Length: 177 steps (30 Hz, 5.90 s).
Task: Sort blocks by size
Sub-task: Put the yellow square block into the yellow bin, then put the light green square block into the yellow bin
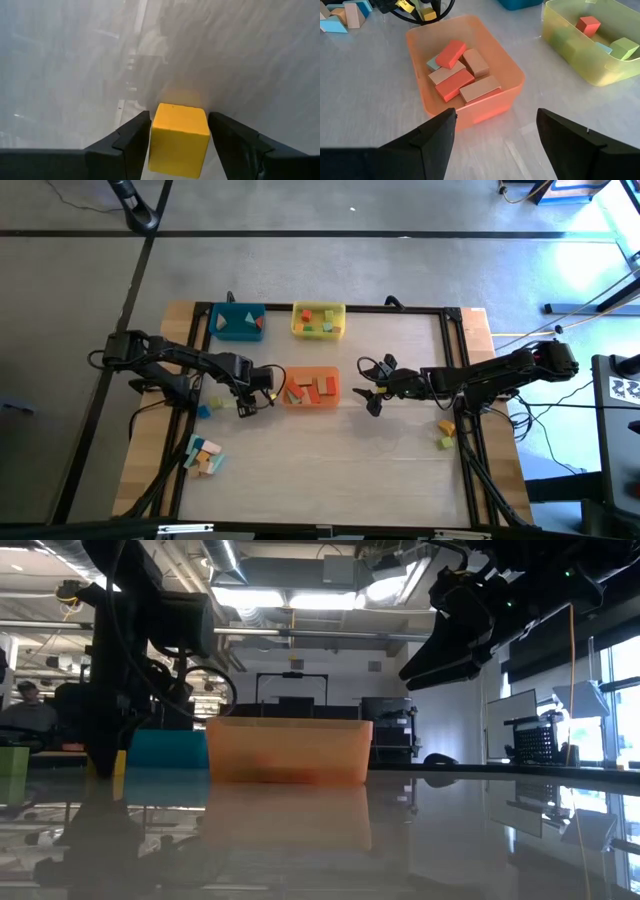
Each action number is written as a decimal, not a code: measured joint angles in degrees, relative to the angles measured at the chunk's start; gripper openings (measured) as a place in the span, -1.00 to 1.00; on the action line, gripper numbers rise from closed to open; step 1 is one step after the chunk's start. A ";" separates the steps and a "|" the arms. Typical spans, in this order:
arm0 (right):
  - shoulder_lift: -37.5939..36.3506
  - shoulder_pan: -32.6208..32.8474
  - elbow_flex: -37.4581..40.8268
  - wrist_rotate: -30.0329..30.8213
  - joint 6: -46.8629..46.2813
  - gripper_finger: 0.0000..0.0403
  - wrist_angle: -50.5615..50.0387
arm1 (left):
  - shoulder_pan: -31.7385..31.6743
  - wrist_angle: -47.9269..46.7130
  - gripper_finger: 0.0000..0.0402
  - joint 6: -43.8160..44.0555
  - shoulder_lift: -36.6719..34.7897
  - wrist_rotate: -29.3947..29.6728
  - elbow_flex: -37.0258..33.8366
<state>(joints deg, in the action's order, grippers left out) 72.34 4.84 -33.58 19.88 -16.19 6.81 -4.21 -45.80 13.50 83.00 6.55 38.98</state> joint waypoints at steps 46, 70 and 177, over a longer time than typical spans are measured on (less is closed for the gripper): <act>0.33 0.01 0.00 0.01 0.00 0.37 -0.41 | -11.52 34.63 -0.35 -15.09 -5.11 9.17 12.02; 2.91 0.00 0.00 1.36 1.55 0.37 2.93 | -28.24 64.67 -0.31 -13.51 17.33 6.64 13.31; 2.86 0.00 0.00 0.44 1.53 0.37 2.35 | 5.16 -20.85 -0.43 5.35 9.81 -6.04 0.02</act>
<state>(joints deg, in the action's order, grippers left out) 75.20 4.84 -33.58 20.32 -14.66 9.16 0.95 -66.65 18.85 92.82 0.50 39.00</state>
